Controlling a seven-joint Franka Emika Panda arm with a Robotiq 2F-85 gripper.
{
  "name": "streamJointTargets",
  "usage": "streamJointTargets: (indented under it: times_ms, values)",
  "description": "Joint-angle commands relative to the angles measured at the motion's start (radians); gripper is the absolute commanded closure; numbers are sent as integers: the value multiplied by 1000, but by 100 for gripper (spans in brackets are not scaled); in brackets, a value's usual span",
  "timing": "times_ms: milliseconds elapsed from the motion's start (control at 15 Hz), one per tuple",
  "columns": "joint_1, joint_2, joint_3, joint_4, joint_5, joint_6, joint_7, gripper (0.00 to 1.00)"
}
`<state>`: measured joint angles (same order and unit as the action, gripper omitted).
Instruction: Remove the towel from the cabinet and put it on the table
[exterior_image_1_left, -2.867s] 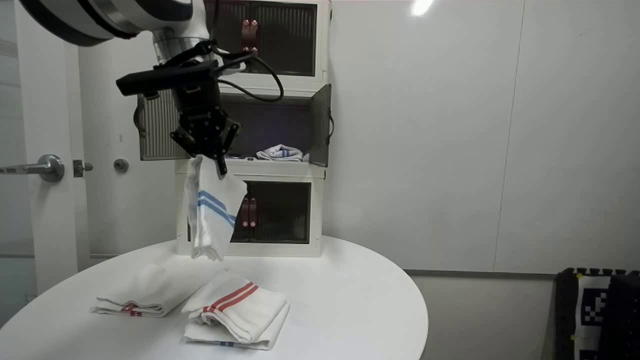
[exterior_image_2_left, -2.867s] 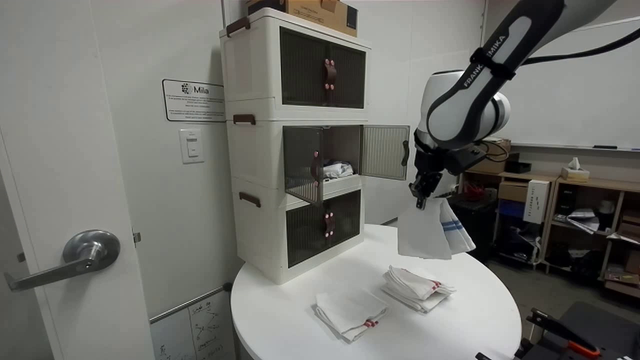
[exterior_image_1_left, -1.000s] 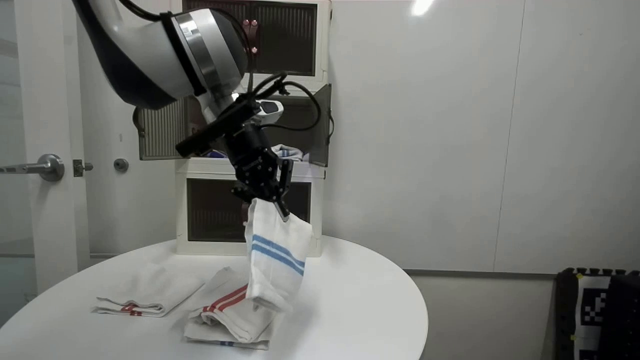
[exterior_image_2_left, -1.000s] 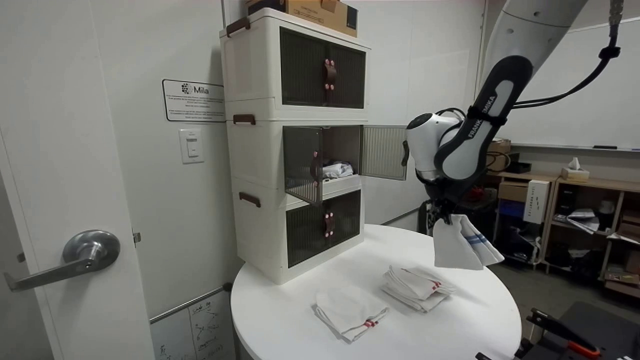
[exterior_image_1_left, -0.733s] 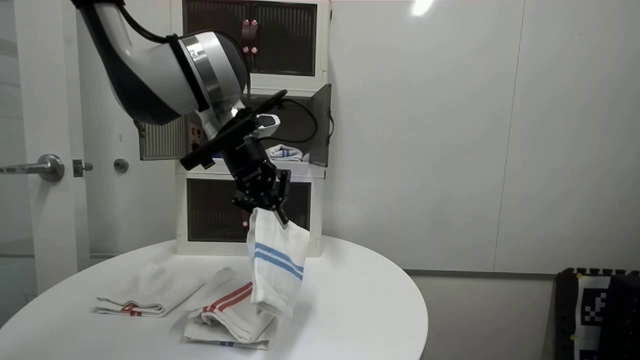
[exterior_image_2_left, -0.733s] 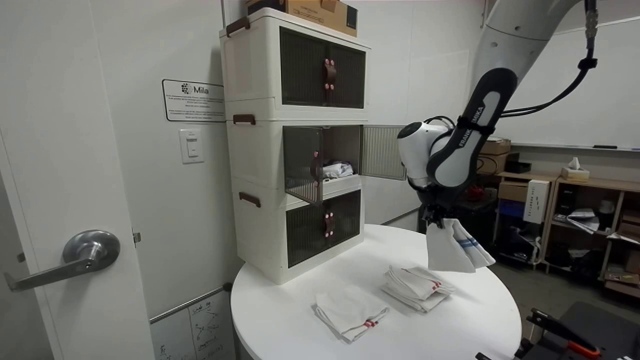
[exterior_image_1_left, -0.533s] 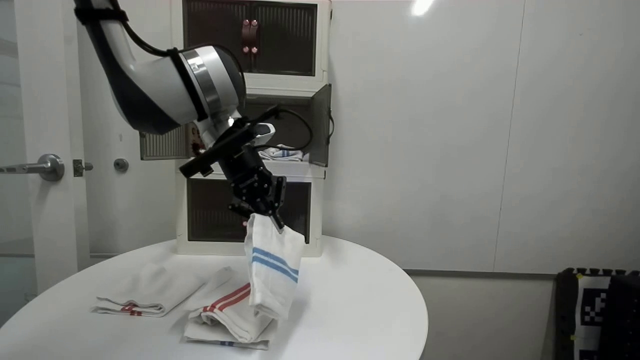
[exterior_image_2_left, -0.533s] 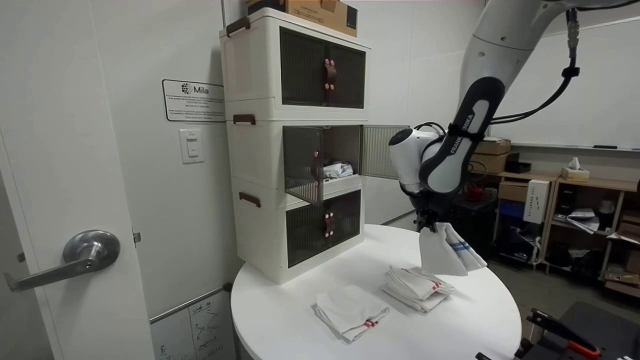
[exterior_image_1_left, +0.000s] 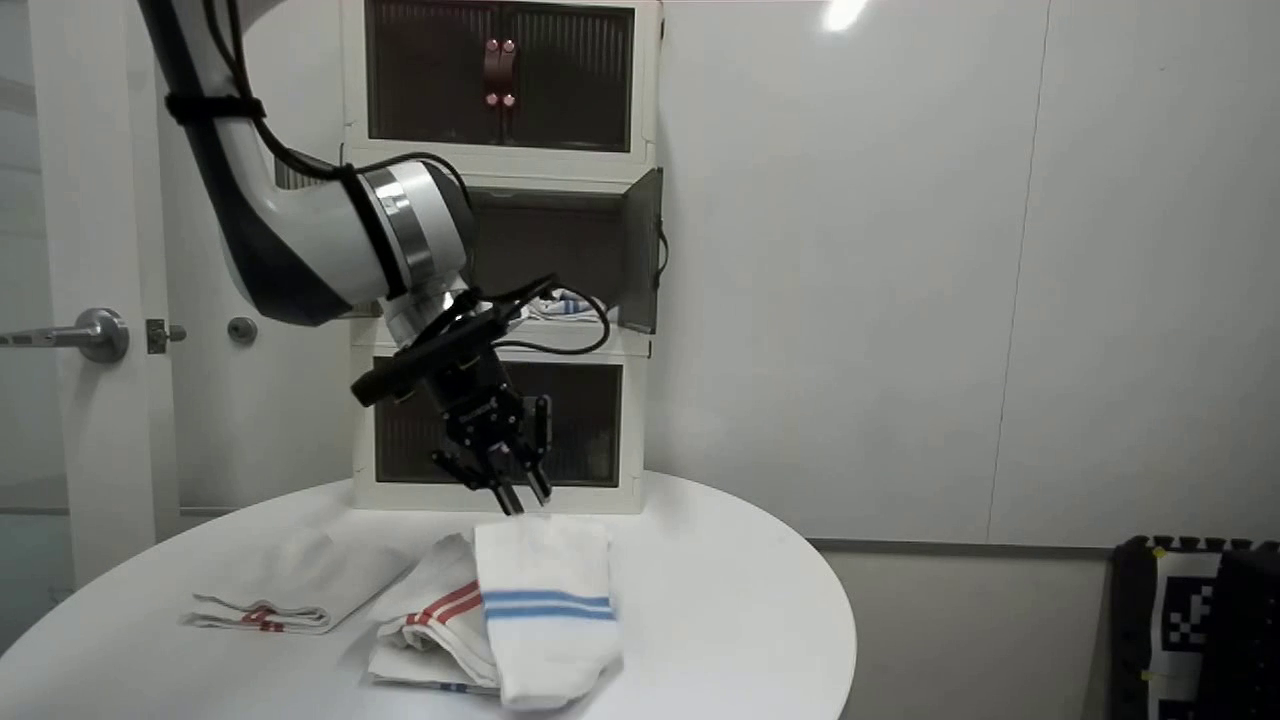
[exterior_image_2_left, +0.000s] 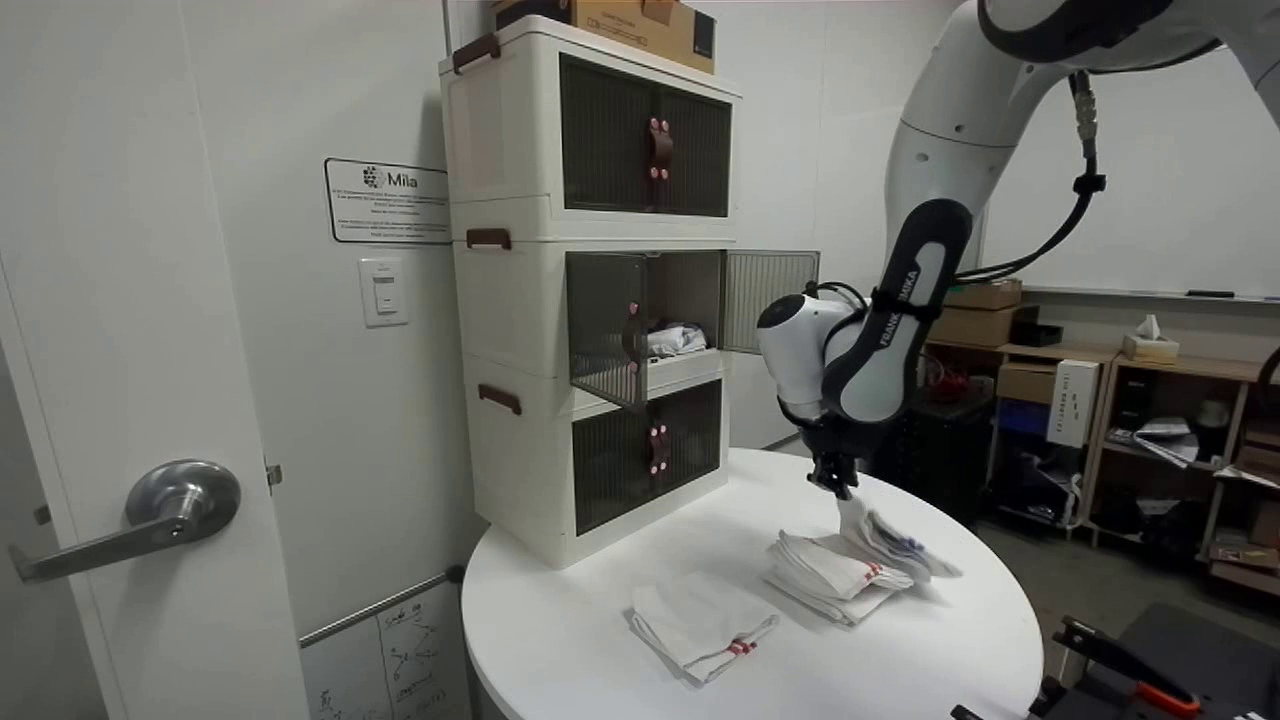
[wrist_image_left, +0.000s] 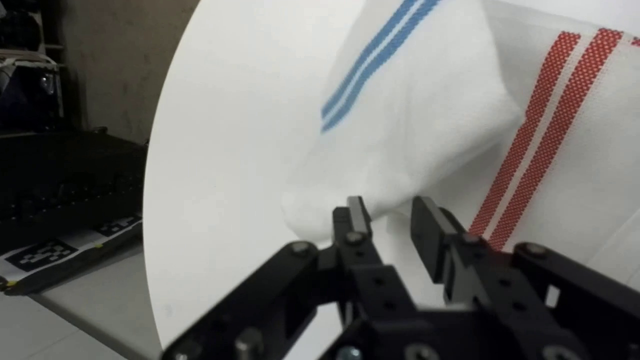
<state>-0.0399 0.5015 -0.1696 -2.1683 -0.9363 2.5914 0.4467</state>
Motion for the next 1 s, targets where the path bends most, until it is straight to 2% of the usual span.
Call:
streamJointTargets:
  times_ms: [0,267,333,467,533,667,933]
  values:
    - [-14,25,3,6,13,93,-70,38]
    - [-43,-5,22,-25,72,239,-166,7]
    - [-74,-35,60,-54,134,288,-244,1]
    - [-123,-85,136,-103,277,340,-393,0]
    - [-205,-108,234,-120,322,343,-447,0]
    - [-322,-163,394,-187,516,330,-592,0]
    - [-522,-193,721,-218,861,279,-719,0]
